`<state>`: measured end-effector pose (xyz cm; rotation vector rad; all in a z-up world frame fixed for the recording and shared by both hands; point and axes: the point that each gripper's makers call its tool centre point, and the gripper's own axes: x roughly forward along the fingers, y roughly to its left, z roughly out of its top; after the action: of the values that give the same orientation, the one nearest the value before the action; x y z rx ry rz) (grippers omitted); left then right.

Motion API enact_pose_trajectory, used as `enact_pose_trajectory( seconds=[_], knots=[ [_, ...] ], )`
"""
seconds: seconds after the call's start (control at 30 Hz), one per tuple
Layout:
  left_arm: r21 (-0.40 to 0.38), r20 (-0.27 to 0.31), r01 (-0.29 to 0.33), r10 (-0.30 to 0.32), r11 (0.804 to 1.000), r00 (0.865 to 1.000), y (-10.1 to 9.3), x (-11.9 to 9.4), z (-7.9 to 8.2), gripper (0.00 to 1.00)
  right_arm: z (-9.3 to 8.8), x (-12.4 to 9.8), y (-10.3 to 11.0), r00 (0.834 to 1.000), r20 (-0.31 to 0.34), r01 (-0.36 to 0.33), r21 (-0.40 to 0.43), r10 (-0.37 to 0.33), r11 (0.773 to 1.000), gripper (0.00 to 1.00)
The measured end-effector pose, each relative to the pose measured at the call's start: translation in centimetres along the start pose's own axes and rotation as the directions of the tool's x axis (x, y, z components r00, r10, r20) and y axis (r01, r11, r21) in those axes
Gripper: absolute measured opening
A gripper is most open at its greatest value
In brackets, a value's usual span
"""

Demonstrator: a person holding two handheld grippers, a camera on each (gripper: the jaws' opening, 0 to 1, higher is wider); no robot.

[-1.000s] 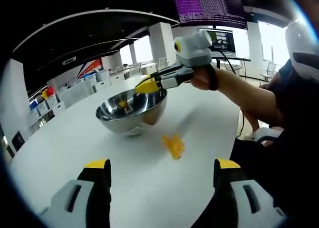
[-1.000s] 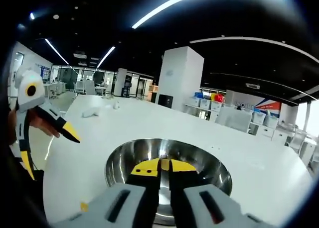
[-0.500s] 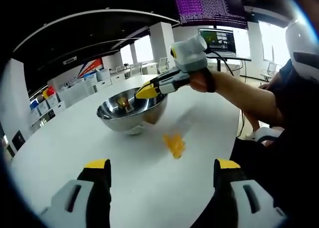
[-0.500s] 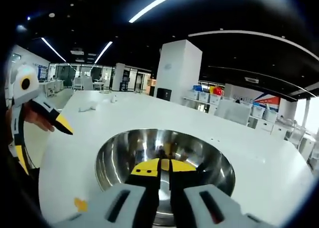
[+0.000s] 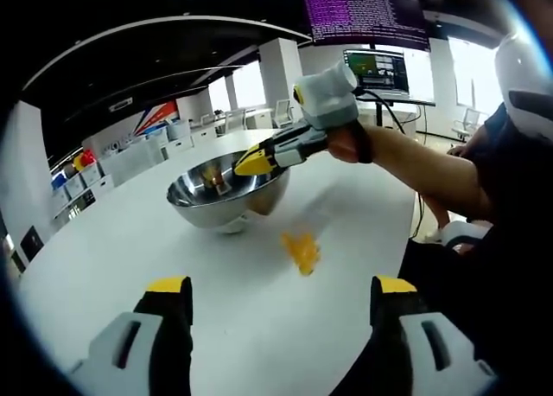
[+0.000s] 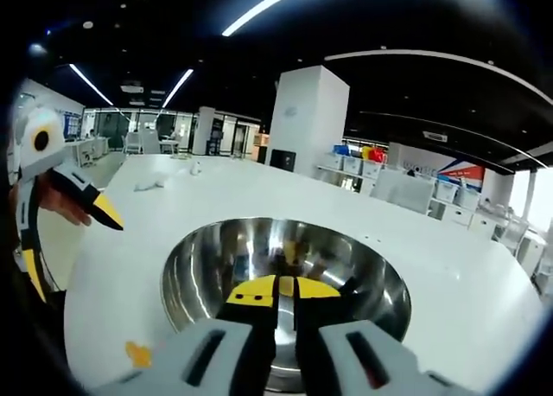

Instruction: Pick up the QQ candy scattered on the table and place it into the stainless steel bowl on the table

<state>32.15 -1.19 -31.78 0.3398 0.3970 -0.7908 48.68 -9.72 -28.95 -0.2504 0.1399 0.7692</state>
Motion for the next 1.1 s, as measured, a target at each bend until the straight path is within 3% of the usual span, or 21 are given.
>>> enact_pose_trajectory(
  seconds=[1.1],
  knots=[
    [-0.004,-0.009,-0.006,0.006,1.000,1.000,0.24,0.13,-0.30,0.84,-0.28,-0.18,-0.29,1.000,0.012,0.003,0.050,-0.003,0.999,0.06]
  ],
)
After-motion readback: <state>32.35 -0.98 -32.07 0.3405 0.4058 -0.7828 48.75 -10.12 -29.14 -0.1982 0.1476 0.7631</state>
